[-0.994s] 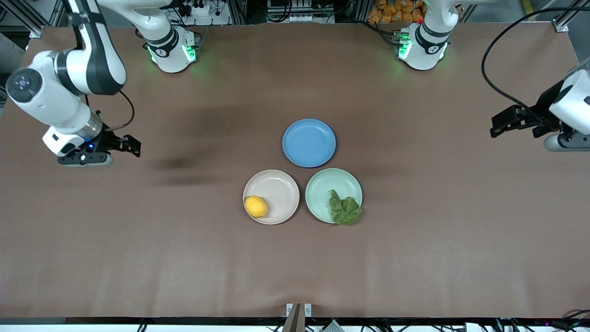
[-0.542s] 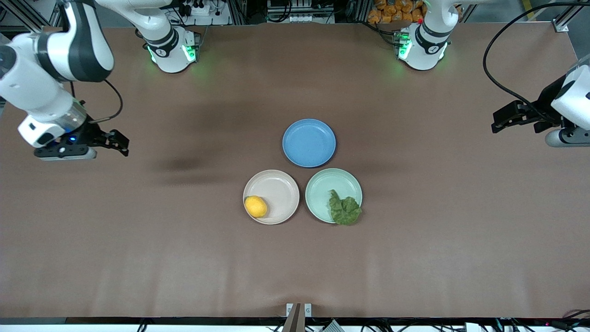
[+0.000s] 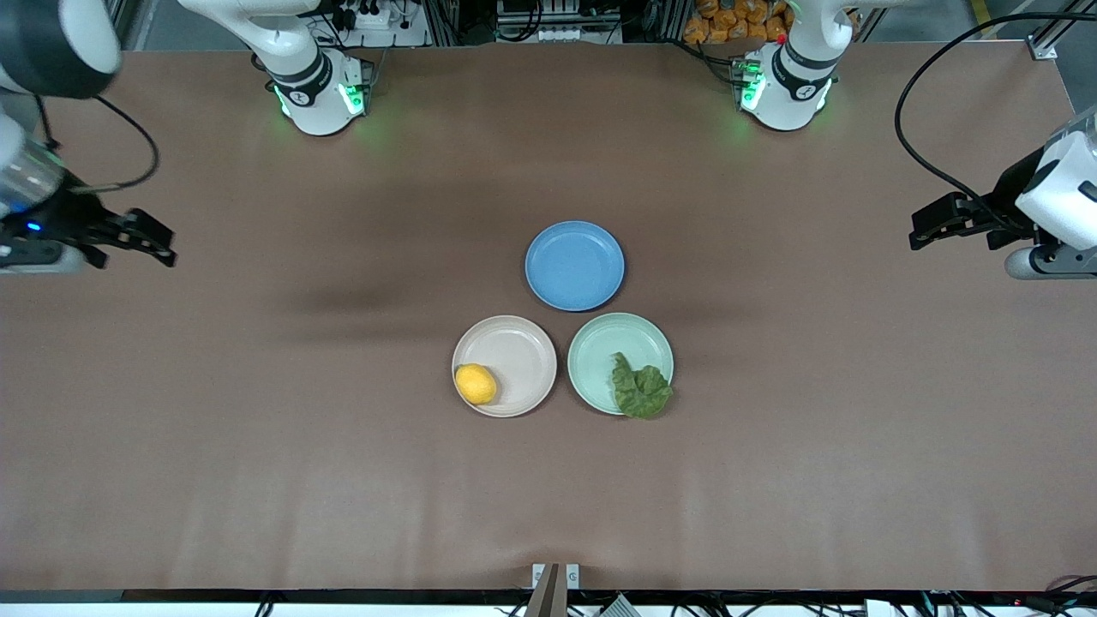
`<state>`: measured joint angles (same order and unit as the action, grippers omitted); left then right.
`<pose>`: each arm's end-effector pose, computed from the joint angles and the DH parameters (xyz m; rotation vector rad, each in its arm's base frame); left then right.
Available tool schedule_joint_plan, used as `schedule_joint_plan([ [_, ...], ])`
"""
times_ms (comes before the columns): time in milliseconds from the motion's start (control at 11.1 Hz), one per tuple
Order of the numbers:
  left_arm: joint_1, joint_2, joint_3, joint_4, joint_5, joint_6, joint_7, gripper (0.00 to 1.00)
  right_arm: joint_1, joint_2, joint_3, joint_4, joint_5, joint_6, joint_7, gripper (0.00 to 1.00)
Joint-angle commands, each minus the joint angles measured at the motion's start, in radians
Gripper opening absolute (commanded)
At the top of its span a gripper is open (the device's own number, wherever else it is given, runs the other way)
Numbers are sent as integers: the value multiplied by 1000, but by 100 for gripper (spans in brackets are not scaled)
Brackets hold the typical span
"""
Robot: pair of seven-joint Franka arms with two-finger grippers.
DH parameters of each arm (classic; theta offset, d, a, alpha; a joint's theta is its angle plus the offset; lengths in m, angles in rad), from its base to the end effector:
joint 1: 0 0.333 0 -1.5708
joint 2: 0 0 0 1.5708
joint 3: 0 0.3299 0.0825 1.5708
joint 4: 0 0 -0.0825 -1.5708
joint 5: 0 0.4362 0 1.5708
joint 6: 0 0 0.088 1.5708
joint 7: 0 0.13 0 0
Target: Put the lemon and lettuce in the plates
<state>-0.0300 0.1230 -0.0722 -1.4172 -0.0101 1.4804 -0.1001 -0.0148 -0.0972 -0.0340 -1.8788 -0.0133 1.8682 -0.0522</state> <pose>0.6326 -0.0635 0.6113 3.1273 -0.0038 -0.0955 0.5920 -0.0308 0.5368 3.1248 0.0106 0.1344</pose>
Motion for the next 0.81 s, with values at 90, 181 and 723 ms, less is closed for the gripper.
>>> schedule_joint_plan([
  [90,-10,-2,5,-3,-21,-3,-10,100,-30,-1,17,214,-19,-221,-158,100],
  [181,-11,-2,5,-3,-22,-3,-12,100,-36,10,13,263,-19,-289,-155,100],
  [723,-7,3,5,-5,-21,-3,-6,100,-59,44,19,276,-57,-207,-186,100],
])
